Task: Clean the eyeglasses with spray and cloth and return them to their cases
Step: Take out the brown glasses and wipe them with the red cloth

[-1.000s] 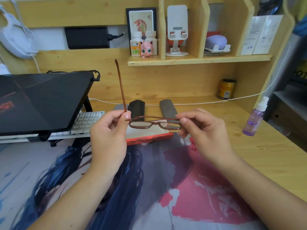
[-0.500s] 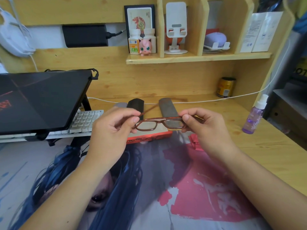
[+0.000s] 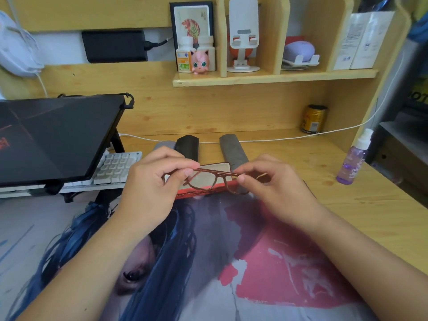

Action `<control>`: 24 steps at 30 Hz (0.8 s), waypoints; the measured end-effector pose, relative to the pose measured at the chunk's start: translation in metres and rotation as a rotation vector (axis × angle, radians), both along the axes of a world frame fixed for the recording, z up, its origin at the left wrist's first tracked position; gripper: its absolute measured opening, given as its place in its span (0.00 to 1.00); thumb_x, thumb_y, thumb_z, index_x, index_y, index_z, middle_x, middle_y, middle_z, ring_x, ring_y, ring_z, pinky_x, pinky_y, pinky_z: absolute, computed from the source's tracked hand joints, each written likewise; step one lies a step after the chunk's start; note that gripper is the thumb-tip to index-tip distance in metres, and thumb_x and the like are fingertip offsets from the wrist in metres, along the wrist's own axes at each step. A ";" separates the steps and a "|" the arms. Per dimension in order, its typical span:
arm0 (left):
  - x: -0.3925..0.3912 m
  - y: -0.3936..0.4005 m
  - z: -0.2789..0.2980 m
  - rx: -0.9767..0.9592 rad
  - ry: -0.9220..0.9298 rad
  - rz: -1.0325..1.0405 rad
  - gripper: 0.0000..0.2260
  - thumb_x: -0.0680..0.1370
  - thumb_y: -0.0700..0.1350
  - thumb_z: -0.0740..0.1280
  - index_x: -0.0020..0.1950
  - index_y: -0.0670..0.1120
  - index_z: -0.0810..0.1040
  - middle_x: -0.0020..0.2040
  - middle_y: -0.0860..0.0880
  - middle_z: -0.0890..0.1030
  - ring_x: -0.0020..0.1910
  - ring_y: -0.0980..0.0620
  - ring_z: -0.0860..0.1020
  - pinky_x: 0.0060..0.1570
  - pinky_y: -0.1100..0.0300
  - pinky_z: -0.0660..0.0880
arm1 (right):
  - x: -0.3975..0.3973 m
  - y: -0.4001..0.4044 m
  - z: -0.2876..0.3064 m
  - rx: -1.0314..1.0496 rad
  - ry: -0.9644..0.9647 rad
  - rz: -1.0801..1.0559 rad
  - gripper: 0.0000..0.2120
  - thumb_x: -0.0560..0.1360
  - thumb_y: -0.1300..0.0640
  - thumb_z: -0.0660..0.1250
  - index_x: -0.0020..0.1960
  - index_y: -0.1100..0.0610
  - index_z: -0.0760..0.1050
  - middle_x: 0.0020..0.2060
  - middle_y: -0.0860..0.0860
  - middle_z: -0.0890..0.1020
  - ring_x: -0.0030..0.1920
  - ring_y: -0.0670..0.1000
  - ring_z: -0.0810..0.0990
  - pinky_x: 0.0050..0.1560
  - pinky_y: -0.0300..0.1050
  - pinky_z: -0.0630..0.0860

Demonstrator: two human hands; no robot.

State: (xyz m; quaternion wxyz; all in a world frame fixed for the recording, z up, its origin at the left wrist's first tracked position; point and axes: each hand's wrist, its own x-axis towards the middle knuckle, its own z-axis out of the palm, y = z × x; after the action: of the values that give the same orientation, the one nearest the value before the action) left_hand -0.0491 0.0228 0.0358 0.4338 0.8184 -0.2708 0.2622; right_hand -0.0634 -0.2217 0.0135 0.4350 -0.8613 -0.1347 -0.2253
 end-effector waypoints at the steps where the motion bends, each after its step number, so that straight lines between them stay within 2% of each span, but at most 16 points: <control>1: -0.001 0.000 0.001 0.024 -0.051 -0.003 0.10 0.78 0.34 0.70 0.50 0.47 0.87 0.45 0.55 0.81 0.46 0.55 0.79 0.45 0.71 0.69 | -0.001 0.001 0.000 -0.020 -0.027 0.001 0.06 0.76 0.57 0.73 0.49 0.47 0.85 0.41 0.41 0.79 0.46 0.44 0.80 0.48 0.36 0.72; 5: -0.005 -0.001 0.001 0.090 -0.184 -0.014 0.10 0.78 0.32 0.70 0.50 0.44 0.87 0.45 0.51 0.81 0.43 0.56 0.78 0.43 0.71 0.67 | -0.002 0.005 0.001 -0.140 -0.205 0.004 0.05 0.75 0.57 0.72 0.50 0.51 0.86 0.41 0.40 0.80 0.47 0.45 0.78 0.50 0.38 0.72; 9: -0.005 -0.003 0.000 0.098 -0.200 -0.033 0.09 0.78 0.34 0.68 0.49 0.43 0.87 0.45 0.51 0.80 0.42 0.57 0.77 0.42 0.71 0.67 | -0.002 0.005 0.000 -0.239 -0.304 0.016 0.07 0.75 0.58 0.72 0.52 0.54 0.85 0.42 0.45 0.81 0.46 0.48 0.78 0.49 0.40 0.72; 13: -0.002 -0.002 -0.001 0.031 -0.100 -0.021 0.10 0.77 0.32 0.70 0.49 0.45 0.87 0.45 0.52 0.81 0.45 0.55 0.79 0.44 0.71 0.67 | -0.001 0.003 -0.001 -0.361 -0.382 0.008 0.09 0.77 0.57 0.70 0.56 0.55 0.85 0.42 0.48 0.80 0.44 0.51 0.77 0.47 0.42 0.73; 17: -0.002 -0.004 -0.003 -0.038 0.004 -0.043 0.10 0.77 0.33 0.70 0.48 0.47 0.87 0.45 0.54 0.82 0.48 0.52 0.81 0.49 0.65 0.73 | -0.001 0.001 -0.003 -0.483 -0.431 -0.008 0.09 0.78 0.58 0.69 0.56 0.56 0.84 0.43 0.50 0.80 0.42 0.54 0.76 0.44 0.48 0.74; 24: -0.004 -0.007 -0.003 -0.087 0.103 -0.111 0.11 0.77 0.35 0.71 0.49 0.51 0.86 0.46 0.55 0.84 0.50 0.54 0.82 0.50 0.68 0.75 | -0.003 -0.002 0.000 -0.490 -0.403 -0.063 0.08 0.79 0.56 0.66 0.51 0.54 0.84 0.42 0.49 0.80 0.45 0.54 0.78 0.43 0.53 0.76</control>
State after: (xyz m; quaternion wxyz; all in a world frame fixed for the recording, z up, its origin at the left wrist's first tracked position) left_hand -0.0535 0.0154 0.0324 0.4961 0.7949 -0.2813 0.2068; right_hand -0.0665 -0.2236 0.0131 0.1719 -0.8822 -0.2417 -0.3656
